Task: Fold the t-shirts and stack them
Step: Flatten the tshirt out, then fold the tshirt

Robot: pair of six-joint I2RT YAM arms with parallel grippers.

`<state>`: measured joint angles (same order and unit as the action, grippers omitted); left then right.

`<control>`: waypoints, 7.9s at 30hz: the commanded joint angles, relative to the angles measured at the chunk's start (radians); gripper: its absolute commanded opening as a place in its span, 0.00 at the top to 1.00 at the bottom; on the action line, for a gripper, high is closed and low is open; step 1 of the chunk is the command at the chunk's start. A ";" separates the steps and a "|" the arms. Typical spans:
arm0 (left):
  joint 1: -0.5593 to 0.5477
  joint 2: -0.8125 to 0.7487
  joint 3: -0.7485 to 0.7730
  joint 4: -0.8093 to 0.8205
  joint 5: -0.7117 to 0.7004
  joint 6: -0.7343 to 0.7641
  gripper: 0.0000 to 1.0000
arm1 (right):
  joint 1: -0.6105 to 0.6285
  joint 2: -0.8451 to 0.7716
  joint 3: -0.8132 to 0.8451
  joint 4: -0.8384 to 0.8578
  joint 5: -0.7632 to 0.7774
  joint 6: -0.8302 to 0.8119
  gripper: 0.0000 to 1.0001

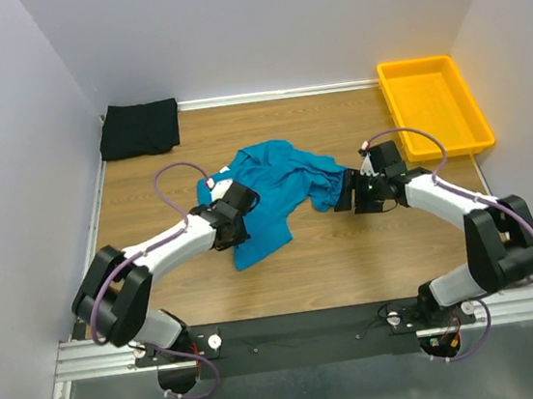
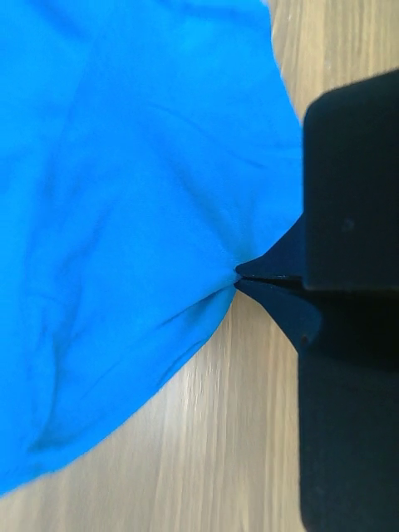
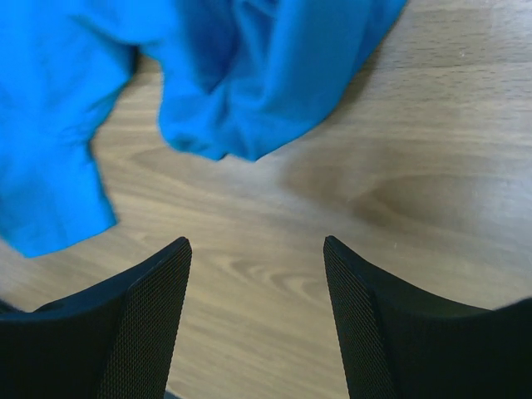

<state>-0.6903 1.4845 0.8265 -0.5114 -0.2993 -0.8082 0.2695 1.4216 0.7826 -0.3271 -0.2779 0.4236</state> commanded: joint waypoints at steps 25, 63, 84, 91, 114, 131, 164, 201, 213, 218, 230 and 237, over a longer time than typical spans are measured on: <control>0.546 -0.377 0.261 -0.101 -0.074 0.451 1.00 | 0.000 0.169 0.421 -0.131 0.552 -0.235 0.84; 0.591 -0.392 0.207 -0.033 0.011 0.451 1.00 | 0.060 0.419 0.302 0.011 0.312 0.015 0.38; 0.629 -0.486 0.280 -0.108 -0.170 0.465 1.00 | 0.010 0.494 0.926 -0.127 1.031 -0.548 0.99; 0.629 -0.461 0.240 -0.084 -0.093 0.461 1.00 | 0.019 0.657 1.188 -0.203 0.992 -0.505 0.43; 0.629 -0.401 0.163 -0.009 -0.041 0.445 1.00 | 0.240 0.459 0.483 0.063 0.241 0.170 0.43; 0.629 -0.444 0.145 -0.006 -0.017 0.440 1.00 | 0.292 0.585 0.469 0.158 0.407 0.429 0.42; 0.629 -0.345 0.374 -0.003 -0.054 0.428 1.00 | 0.241 0.300 0.589 0.067 0.575 0.229 0.99; 0.629 -0.541 0.811 0.089 0.163 0.615 1.00 | 0.097 -0.527 0.652 0.028 0.717 -0.503 0.99; 0.626 0.032 0.312 0.481 0.230 0.616 1.00 | 0.063 -0.036 0.204 0.387 0.830 -0.456 0.99; 0.626 0.253 0.398 0.485 0.244 0.612 1.00 | 0.030 0.195 0.207 0.543 0.819 -0.437 0.99; 0.624 0.490 0.603 0.412 0.262 0.621 1.00 | -0.024 0.473 0.398 0.600 0.755 -0.506 0.99; 0.629 0.473 0.729 0.202 0.288 0.540 1.00 | -0.032 0.451 0.461 0.516 0.712 -0.520 0.99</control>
<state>-0.0673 1.9762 1.4895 -0.1890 -0.0418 -0.2218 0.2466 1.8835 1.1946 0.2165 0.4595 -0.0795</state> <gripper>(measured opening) 0.007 0.009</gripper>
